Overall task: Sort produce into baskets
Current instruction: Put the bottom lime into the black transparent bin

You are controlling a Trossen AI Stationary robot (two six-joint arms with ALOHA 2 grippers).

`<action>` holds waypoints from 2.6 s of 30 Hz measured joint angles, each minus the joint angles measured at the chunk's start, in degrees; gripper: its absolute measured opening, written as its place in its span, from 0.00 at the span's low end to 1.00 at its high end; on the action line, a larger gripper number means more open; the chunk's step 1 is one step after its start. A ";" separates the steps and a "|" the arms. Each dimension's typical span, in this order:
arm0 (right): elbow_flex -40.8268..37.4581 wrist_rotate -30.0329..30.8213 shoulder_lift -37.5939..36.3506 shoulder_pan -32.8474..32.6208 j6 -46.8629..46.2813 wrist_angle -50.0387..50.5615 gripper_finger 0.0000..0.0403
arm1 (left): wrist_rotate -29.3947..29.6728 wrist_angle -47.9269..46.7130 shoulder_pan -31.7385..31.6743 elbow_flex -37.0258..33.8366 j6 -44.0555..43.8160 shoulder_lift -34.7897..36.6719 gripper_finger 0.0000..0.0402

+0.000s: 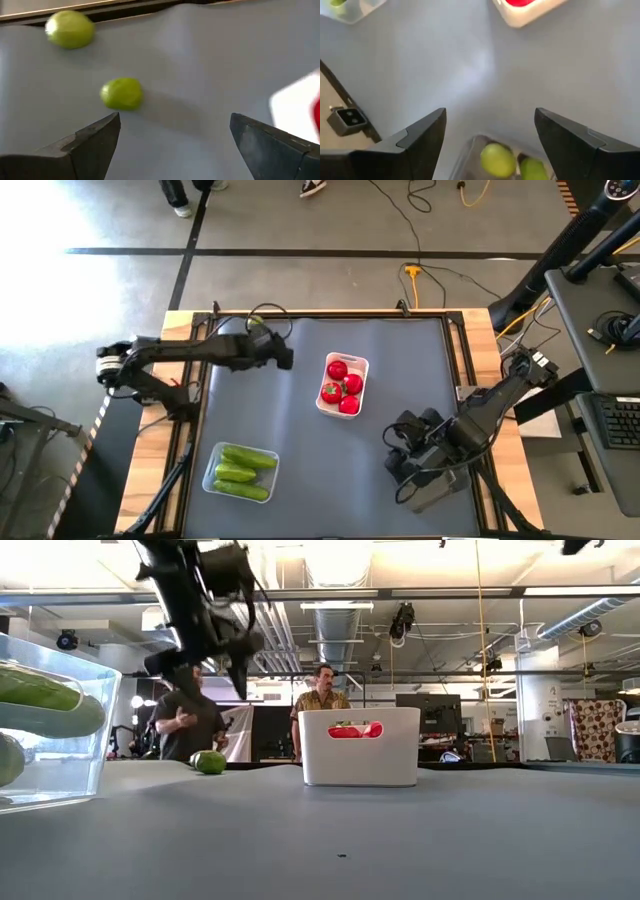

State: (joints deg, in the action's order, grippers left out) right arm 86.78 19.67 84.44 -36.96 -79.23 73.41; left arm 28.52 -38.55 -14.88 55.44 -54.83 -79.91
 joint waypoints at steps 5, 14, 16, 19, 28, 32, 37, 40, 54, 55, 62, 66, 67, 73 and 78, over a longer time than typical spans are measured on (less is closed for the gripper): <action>0.16 0.42 0.00 3.46 7.31 -0.04 0.75 | -3.64 0.05 -5.33 -0.04 2.08 -5.53 0.90; 0.16 -0.41 -3.85 14.07 26.07 -0.02 0.76 | -7.62 1.90 -12.63 0.05 4.05 -11.84 0.90; 0.16 -0.47 -5.09 16.57 30.29 -0.01 0.76 | -8.30 2.70 -13.80 0.29 4.97 -12.46 0.90; 0.16 -0.40 -6.79 20.21 36.09 -0.07 0.76 | -9.57 3.50 -15.38 0.35 5.11 -14.15 0.90; 0.13 -0.30 -11.16 29.06 48.52 -0.07 0.76 | -9.87 7.22 -17.00 0.40 3.67 -18.69 0.89; 0.09 -0.30 -11.90 32.00 51.93 -0.04 0.75 | -8.54 7.95 -17.17 0.48 3.00 -20.26 0.82; 0.09 -0.23 -12.11 33.69 54.22 0.00 0.76 | -11.07 8.08 -17.65 0.65 2.65 -22.38 0.63; 0.09 -0.25 -12.11 34.02 54.80 0.02 0.75 | -10.86 8.06 -17.56 0.71 2.60 -22.49 0.55; -0.45 -0.35 -11.94 33.85 49.91 -0.90 0.73 | -12.13 6.00 -3.22 0.39 11.11 -5.13 0.49; -0.89 -0.34 -11.87 33.85 49.83 -1.84 0.73 | -11.17 6.44 -0.29 0.39 12.04 -3.93 0.49; -5.61 -2.74 -10.53 32.27 52.33 -13.60 0.70 | -8.33 10.66 19.87 0.43 15.62 -0.53 0.49; -7.43 -4.23 -8.40 27.65 52.20 -20.43 0.66 | -7.20 12.14 29.50 0.92 12.91 -1.55 0.49; -7.60 -4.21 -7.53 26.23 51.71 -21.74 0.64 | -6.11 12.79 31.83 0.92 12.65 -2.23 0.49; -7.60 -4.24 -1.45 16.42 43.15 -25.01 0.58 | -3.05 23.11 40.94 0.92 14.88 -9.02 0.49; -7.54 -4.92 3.45 8.56 31.73 -24.88 0.57 | -3.09 29.66 42.31 2.60 17.13 -16.69 0.49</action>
State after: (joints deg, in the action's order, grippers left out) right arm 79.24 14.75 87.90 -28.40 -47.51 48.53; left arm 25.43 -8.88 27.43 58.04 -37.70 -96.61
